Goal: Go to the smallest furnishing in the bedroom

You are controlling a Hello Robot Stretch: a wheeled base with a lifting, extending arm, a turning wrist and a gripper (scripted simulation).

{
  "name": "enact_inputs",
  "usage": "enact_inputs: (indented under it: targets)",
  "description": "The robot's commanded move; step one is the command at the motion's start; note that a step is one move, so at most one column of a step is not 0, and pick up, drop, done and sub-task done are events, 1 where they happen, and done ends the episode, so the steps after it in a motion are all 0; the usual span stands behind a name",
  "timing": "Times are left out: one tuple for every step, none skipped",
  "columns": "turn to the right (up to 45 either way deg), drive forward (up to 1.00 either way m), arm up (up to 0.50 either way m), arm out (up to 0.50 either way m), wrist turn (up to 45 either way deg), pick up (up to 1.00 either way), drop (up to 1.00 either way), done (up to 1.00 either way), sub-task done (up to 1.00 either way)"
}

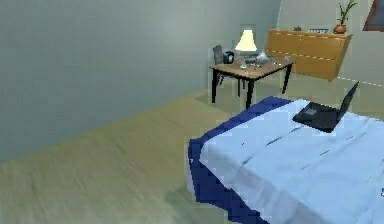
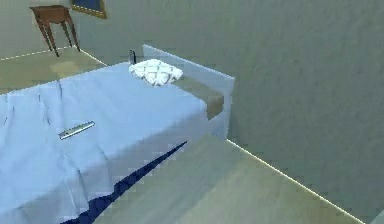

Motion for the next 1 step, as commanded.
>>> enact_inputs:
  targets:
    - [0.0,0.40,0.00,0.00,0.0,0.00,0.00,0.00,0.00]
